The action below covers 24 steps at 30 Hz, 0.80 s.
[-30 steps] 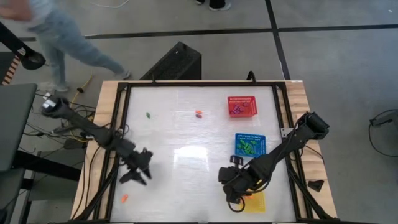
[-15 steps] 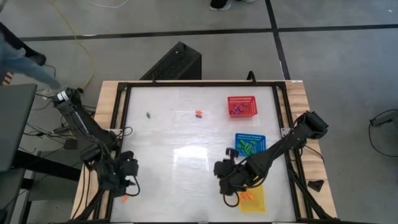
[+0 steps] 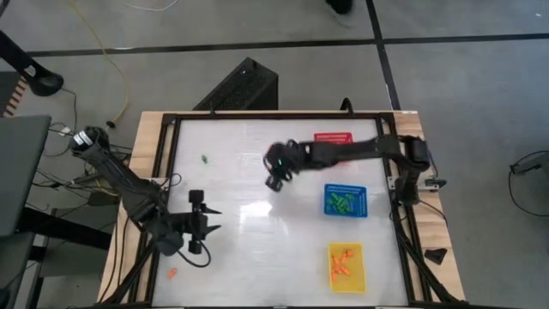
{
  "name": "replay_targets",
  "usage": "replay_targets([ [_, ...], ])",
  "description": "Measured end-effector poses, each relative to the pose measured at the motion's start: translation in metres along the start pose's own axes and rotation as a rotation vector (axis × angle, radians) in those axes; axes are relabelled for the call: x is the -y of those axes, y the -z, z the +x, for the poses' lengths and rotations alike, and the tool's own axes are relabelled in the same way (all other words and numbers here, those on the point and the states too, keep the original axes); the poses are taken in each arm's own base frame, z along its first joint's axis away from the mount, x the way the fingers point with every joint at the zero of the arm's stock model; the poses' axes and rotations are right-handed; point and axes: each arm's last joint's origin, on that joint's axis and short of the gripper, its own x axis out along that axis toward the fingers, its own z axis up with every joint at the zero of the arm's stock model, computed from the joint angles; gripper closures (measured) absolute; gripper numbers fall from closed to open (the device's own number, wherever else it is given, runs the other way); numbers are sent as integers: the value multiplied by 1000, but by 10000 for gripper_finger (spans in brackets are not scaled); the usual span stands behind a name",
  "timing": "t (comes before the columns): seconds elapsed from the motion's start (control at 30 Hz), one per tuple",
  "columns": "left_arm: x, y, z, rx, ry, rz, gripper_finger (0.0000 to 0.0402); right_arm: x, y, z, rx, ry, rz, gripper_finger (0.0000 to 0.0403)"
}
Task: Sort Halloween decoration
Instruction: Put the violet skeleton toy into the red basket
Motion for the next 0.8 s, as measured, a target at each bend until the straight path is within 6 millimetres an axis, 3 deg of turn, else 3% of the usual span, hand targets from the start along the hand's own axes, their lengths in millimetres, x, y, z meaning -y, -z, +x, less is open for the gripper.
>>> replay_targets([
  [0.17, 1, 11, 21, 46, 100, 25, 228, 44, -12, 32, -17, -71, 15, 244],
  [0.3, -4, 17, 32, 41, 177, 59, 228, 64, -2, 65, -82, -46, -20, 230],
  [0.53, -9, 18, 37, -6, 238, -11, 228, 72, 12, 100, -142, -26, -28, 223],
  [0.8, -9, 18, 37, -2, 239, -10, 228, 74, 13, 105, -129, 32, -32, 232],
])
